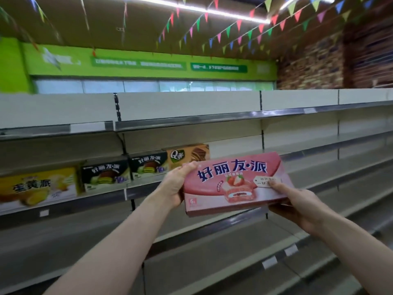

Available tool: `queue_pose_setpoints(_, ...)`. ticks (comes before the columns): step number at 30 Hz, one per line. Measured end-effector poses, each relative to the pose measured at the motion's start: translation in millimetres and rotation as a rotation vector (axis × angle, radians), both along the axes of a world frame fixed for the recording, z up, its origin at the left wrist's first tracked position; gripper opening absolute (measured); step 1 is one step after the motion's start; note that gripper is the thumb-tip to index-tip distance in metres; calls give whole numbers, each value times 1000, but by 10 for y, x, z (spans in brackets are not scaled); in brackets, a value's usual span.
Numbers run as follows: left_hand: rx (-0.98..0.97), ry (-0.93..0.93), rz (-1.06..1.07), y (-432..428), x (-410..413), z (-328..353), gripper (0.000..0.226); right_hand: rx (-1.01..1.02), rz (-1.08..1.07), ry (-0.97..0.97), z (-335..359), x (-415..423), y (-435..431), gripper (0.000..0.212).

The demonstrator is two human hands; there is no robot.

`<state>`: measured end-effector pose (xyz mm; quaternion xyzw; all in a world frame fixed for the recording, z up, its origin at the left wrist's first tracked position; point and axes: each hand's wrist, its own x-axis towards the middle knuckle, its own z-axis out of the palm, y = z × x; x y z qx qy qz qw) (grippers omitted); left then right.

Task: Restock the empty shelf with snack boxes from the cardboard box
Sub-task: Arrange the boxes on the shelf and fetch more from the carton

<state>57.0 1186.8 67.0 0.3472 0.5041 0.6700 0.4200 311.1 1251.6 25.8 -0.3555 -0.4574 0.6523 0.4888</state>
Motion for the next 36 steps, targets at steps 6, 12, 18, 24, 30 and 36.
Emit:
queue_pose_setpoints(6, 18, 40, 72, 91, -639, 124, 40, 25, 59, -21, 71, -652, 261, 40)
queue_pose_setpoints(12, 35, 55, 126, 380, -1015, 184, 47, 42, 132, -104, 222, -1031, 639, 37)
queue_pose_setpoints(18, 17, 88, 158, 885, -1127, 273, 42, 79, 128, -139, 317, -1222, 1248, 38)
queue_pose_setpoints(24, -18, 101, 153, 1655, -1046, 392, 11, 98, 96, -189, 425, -1203, 2083, 49)
queue_pose_setpoints(30, -29, 134, 180, 2552, -952, 480, 11, 147, 131, -266, 625, -1107, 3026, 42)
queue_pose_setpoints(36, -111, 235, 102, 3262, -842, 475, 10, 184, 112, -352, 584, -1005, 3827, 51)
